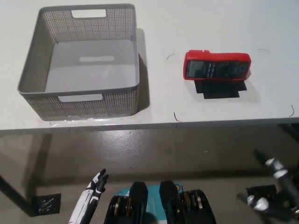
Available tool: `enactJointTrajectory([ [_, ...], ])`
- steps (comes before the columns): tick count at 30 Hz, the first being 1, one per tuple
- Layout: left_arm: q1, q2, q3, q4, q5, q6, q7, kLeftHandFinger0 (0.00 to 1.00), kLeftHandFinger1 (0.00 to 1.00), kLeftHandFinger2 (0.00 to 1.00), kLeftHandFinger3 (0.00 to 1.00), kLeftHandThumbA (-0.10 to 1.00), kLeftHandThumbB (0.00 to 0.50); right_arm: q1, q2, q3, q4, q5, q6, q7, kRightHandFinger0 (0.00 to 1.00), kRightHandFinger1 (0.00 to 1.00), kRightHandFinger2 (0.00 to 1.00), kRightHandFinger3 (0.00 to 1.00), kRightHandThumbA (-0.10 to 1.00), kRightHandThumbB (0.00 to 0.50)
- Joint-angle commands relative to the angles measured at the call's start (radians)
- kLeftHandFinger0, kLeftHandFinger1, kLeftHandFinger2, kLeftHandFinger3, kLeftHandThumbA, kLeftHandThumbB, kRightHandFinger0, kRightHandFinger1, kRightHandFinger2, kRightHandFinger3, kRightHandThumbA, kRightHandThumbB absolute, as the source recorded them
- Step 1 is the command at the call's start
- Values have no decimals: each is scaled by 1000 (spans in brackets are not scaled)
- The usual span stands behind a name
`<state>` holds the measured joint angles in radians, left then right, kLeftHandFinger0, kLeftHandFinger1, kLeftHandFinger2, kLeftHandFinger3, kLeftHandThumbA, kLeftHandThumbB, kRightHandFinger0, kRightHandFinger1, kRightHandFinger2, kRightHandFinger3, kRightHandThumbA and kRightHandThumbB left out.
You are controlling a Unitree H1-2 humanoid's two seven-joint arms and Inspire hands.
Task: Use the right hand to pick up a multimeter on the right side and put it into a container on the left side
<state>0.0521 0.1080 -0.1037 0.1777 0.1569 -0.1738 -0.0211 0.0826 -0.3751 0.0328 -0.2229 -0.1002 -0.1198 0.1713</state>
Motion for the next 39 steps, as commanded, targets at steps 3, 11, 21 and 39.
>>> enactJointTrajectory([
  [3,-14,19,8,-34,17,-29,6,1000,1000,1000,1000,1000,433,-241,-316,-207,-456,-86,411,103,1000,1000,1000,1000,1000,483],
  [11,-27,22,8,-30,16,-27,4,1000,1000,1000,1000,1000,428,-652,-525,-95,-348,-20,590,288,1000,1000,1000,1000,1000,451],
  [21,-32,23,6,-21,15,-36,3,1000,1000,1000,1000,1000,408,-1192,-471,264,115,-181,590,551,1000,1000,1000,1000,1000,500],
  [39,-33,31,0,-15,1,-39,-18,1000,1000,1000,1000,1000,436,-1606,-146,699,920,-494,456,469,1000,1000,1000,1000,1000,500],
])
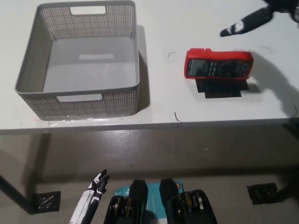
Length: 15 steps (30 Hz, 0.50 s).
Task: Use the right hand to pick up a multimeter on the right side and put it into a container on the left side
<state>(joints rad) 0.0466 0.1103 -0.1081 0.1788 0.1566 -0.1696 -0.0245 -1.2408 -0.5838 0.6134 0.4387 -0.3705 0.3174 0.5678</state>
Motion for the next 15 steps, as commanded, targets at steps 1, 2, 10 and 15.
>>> enactJointTrajectory([
  [1,-26,29,2,-18,2,-44,-16,1000,1000,1000,1000,1000,420,-301,83,133,311,-225,7,65,1000,1000,1000,1000,1000,500],
  [2,-24,29,1,-19,2,-44,-18,1000,1000,1000,1000,1000,418,-312,96,144,344,-225,0,63,1000,1000,1000,1000,1000,500],
  [10,-14,21,-13,-23,1,-48,-20,1000,1000,1000,1000,1000,410,-385,190,201,647,-216,-90,14,1000,1000,1000,1000,1000,500],
  [15,-9,22,-15,-36,-4,-35,-28,1000,1000,1000,1000,1000,423,-404,244,196,809,-222,-124,-51,1000,1000,1000,1000,1000,500],
])
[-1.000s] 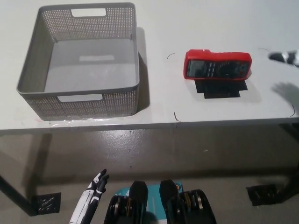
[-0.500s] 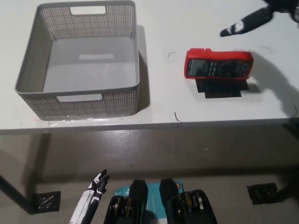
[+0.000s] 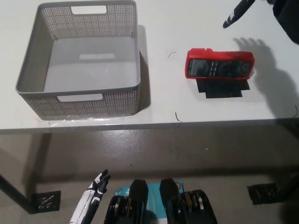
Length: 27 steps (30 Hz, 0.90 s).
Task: Use the right hand to pick up a multimeter on the right side and put it into a container on the left side
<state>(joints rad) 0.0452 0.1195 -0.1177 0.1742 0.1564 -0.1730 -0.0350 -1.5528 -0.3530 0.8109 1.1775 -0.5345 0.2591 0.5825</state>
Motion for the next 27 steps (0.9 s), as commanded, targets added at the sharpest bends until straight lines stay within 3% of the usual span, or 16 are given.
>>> enactJointTrajectory([
  [1,-6,13,-6,-34,-1,-29,-19,1000,1000,1000,1000,1000,425,-91,17,-3,86,-61,-74,-73,1000,1000,1000,1000,1000,500],
  [18,-3,12,-27,-43,16,-58,-34,1000,1000,1000,1000,1000,415,-9,55,-124,192,-31,-167,-236,1000,1000,1000,1000,1000,500],
  [27,-6,1,-60,-45,11,-72,-45,1000,1000,1000,1000,1000,370,50,68,-200,209,-4,-182,-294,1000,1000,1000,1000,1000,500],
])
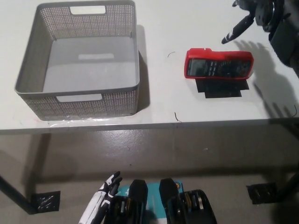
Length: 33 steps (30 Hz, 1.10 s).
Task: Use the right hand to pick up a multimeter on the right side and put it into a container on the left side
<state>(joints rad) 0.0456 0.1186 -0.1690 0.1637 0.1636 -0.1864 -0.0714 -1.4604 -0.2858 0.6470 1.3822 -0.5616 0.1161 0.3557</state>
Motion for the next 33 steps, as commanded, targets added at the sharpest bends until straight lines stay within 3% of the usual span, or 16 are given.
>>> enactJointTrajectory([
  [1,-5,-1,-9,-32,5,-64,-6,1000,1000,1000,1000,1000,372,-38,8,-34,10,13,-46,-75,1000,1000,1000,1000,1000,500],
  [12,-23,-1,-23,-34,4,-57,-26,1000,1000,1000,1000,1000,420,10,19,-43,41,1,-27,-104,1000,1000,1000,1000,1000,500],
  [23,-5,2,-51,-45,37,-60,-25,1000,1000,1000,1000,1000,364,109,23,-63,57,-2,-38,-109,1000,1000,1000,1000,986,500],
  [27,3,-2,-59,-43,41,-73,-23,1000,1000,1000,1000,1000,391,155,29,-48,61,-19,-30,-120,1000,1000,1000,1000,1000,500],
  [33,-6,-1,-77,-39,45,-88,-37,1000,1000,1000,1000,1000,393,222,6,-100,68,31,-38,-112,1000,1000,1000,1000,924,500],
])
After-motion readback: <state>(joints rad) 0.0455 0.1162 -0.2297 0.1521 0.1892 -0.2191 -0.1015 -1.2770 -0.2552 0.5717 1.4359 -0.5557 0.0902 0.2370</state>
